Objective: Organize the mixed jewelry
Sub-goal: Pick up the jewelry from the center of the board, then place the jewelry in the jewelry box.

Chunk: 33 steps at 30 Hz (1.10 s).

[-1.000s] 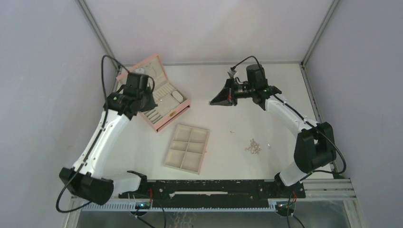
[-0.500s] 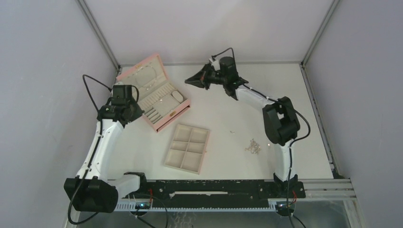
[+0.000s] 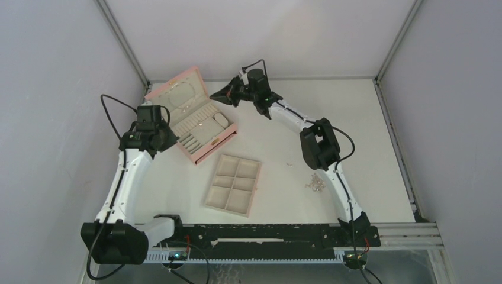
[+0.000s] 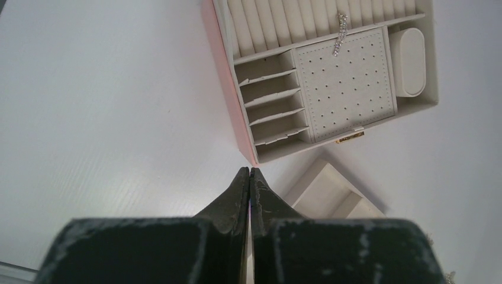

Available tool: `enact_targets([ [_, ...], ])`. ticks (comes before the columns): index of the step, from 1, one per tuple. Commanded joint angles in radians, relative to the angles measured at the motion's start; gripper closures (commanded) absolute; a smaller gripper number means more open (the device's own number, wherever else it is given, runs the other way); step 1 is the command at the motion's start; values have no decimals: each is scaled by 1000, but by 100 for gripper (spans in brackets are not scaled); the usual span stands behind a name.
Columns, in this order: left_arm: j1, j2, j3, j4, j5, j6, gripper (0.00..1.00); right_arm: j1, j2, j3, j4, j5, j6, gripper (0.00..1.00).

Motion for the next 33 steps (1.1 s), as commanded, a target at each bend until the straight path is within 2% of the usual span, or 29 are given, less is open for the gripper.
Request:
enact_targets([
  [1, 12, 0, 33, 12, 19, 33, 96, 11, 52, 54, -37, 19, -3, 100],
  [9, 51, 19, 51, -3, 41, 74, 96, 23, 72, 10, -51, 13, -40, 100],
  [26, 65, 42, 42, 8, 80, 94, 96, 65, 138, 32, -125, -11, -92, 100],
  [33, 66, 47, 42, 7, 89, 96, 96, 70, 124, -26, -87, -19, -71, 100],
])
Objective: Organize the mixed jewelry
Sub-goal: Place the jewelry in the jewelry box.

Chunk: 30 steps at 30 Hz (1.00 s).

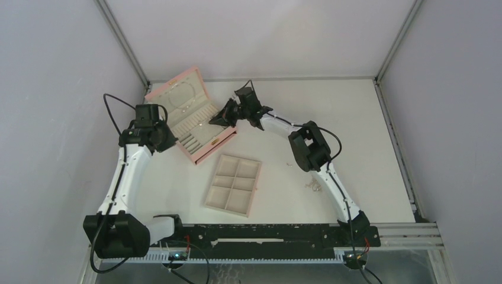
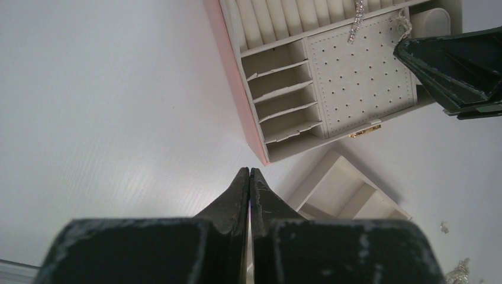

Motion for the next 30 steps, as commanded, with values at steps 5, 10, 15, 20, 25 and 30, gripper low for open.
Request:
enact_targets([
  [5, 12, -3, 34, 18, 24, 27, 96, 6, -29, -27, 39, -8, -10, 100],
  [10, 14, -6, 31, 19, 20, 28, 96, 6, -35, -38, 41, -4, -12, 100],
  [15, 14, -6, 29, 19, 18, 30, 96, 6, -29, -34, 65, -6, 4, 100],
  [20, 14, -5, 29, 19, 18, 33, 96, 6, -27, -22, 81, -2, 12, 100],
  [25, 13, -6, 26, 18, 16, 34, 96, 6, -13, -3, 74, -7, 14, 100],
  [30, 14, -6, 26, 17, 11, 34, 96, 6, -6, -4, 93, -15, 27, 100],
])
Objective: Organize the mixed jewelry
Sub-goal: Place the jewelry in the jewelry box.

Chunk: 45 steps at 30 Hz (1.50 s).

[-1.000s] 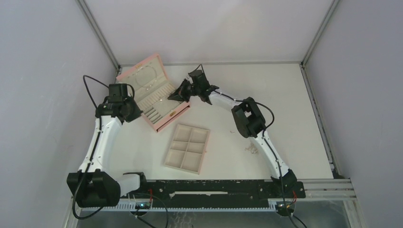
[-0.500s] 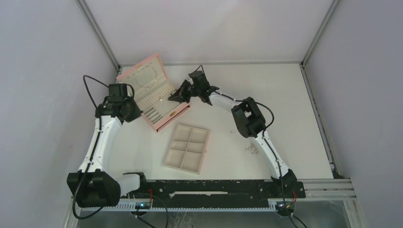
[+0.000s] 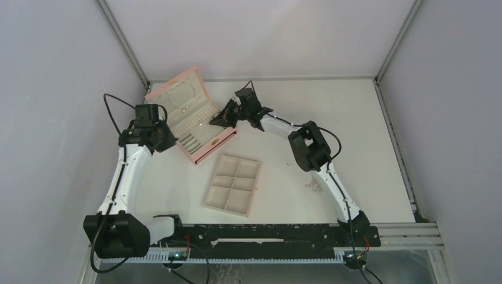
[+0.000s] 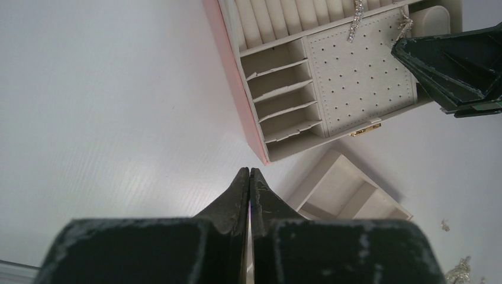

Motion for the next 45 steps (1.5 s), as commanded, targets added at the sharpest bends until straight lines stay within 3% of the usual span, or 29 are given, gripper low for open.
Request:
enact_targets([
  [1, 10, -8, 25, 17, -1, 27, 96, 6, -6, 27, 66, -7, 17, 100],
  [45, 11, -11, 24, 14, -11, 32, 96, 12, 39, 43, 68, -18, 31, 100],
])
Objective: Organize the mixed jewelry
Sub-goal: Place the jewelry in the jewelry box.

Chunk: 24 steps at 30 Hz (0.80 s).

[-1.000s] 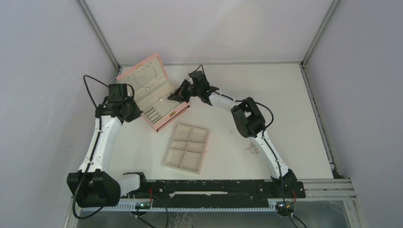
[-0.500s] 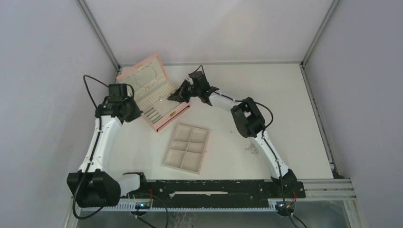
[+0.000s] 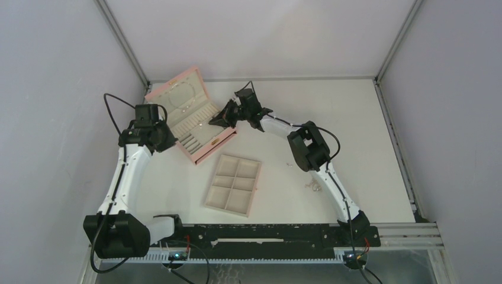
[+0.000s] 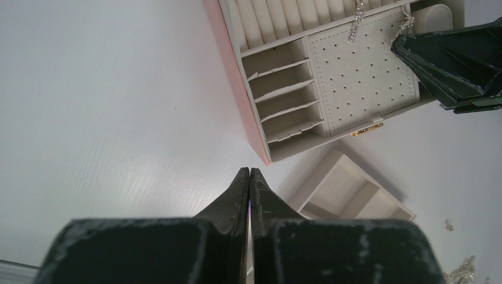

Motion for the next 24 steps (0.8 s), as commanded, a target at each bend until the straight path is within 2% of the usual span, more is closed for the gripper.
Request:
enact_targets([
  [1, 11, -9, 24, 13, -11, 22, 96, 13, 22, 36, 37, -9, 13, 100],
  [24, 11, -7, 20, 16, -10, 22, 96, 14, -1, 2, 38, -15, 1, 100],
])
